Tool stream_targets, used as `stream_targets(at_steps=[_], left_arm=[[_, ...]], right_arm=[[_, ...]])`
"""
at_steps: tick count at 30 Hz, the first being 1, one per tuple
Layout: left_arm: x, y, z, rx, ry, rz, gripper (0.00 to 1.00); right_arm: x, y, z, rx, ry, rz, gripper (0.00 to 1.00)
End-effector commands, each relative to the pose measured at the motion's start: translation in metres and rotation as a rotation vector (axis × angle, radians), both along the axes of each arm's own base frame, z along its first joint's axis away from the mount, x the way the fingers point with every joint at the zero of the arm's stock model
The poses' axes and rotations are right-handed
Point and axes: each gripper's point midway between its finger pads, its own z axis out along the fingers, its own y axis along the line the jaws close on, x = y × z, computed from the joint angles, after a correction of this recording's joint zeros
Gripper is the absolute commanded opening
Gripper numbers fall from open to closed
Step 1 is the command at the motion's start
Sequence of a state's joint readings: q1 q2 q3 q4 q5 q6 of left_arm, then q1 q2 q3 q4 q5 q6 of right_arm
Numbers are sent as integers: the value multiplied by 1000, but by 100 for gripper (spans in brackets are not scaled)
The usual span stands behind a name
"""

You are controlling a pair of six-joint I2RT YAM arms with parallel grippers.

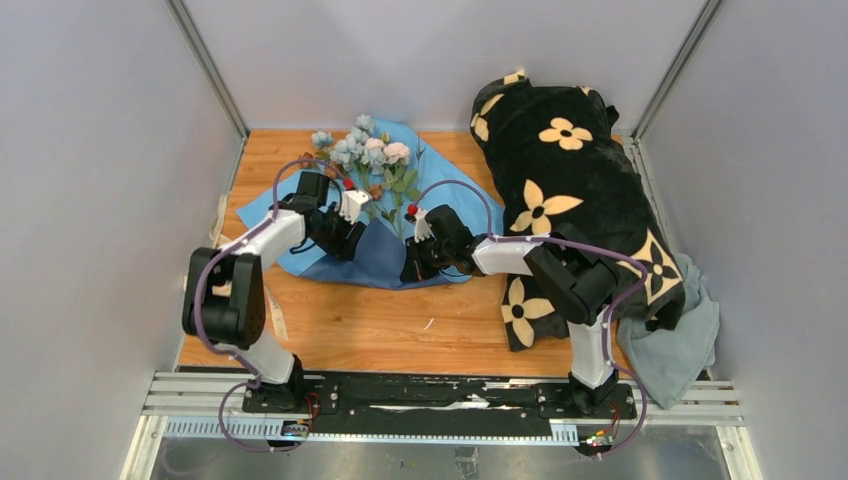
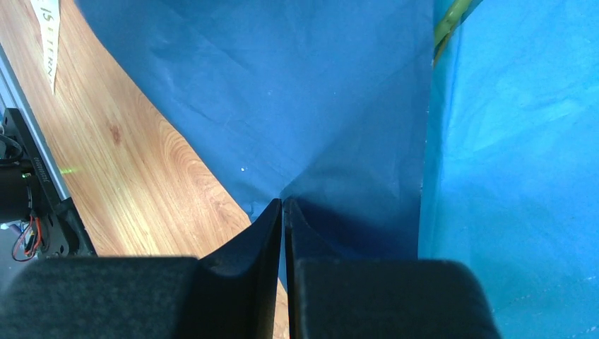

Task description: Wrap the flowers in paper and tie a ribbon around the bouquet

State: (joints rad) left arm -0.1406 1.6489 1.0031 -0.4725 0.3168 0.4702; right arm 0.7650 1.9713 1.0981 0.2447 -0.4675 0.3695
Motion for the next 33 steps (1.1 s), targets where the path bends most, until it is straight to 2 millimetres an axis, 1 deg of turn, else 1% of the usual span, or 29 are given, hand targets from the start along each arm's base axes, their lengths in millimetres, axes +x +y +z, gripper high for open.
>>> stream_targets(at_steps=[1,2,3,4,5,6,7,8,9,11,12,14,15,16,19,22,24,25,27,29,31,33], left_arm=[[-14,-11,70,-48,-159,-54,63],[-24,-17,76,-62,-184,-90,63],[-33,-23,80,-70,-204,-127,59],[-41,-27,76,-59,-208,-159,51],[-49,-30,68,-31,-197,-197,41],[-53,-30,62,-15,-180,-212,34],[-56,-31,54,3,-159,-230,30],[-59,-31,43,14,-117,-248,27],[-61,-32,36,14,-91,-255,25],[-58,-32,25,30,-65,-274,23],[-53,-29,19,55,-63,-271,23],[-41,-16,7,138,-56,-240,18],[-39,-9,2,177,-41,-235,17],[-43,-3,-3,200,-7,-236,15],[-65,16,-17,229,82,-263,15],[-86,45,-30,302,144,-273,15],[-97,66,-35,327,188,-260,15],[-100,76,-38,337,203,-247,15],[-100,100,-42,378,215,-204,15],[-101,130,-47,422,241,-132,14],[-101,144,-48,423,258,-98,14],[-104,160,-43,446,276,-67,13]], right_arm=[[-20,-39,-44,-162,128,-57,9],[-20,-38,-44,-158,131,-55,9],[-20,-37,-44,-153,138,-55,9],[-20,-36,-45,-152,142,-54,9],[-20,-35,-45,-151,146,-55,10],[-19,-35,-45,-149,147,-58,10],[-19,-35,-46,-150,151,-61,10],[-18,-34,-46,-149,152,-63,10],[-18,-34,-47,-150,155,-65,10],[-19,-35,-48,-151,159,-66,10],[-19,-35,-48,-153,161,-65,10],[-21,-38,-50,-156,170,-68,9],[-21,-38,-50,-157,170,-69,10],[-21,-40,-50,-157,172,-73,10],[-21,-43,-51,-162,173,-81,10],[-22,-48,-54,-171,184,-85,10],[-23,-51,-56,-177,184,-87,10],[-23,-52,-56,-180,185,-88,9],[-24,-54,-58,-184,188,-87,10],[-25,-54,-59,-186,189,-84,9],[-25,-54,-58,-187,186,-81,9],[-25,-54,-57,-185,184,-82,9]])
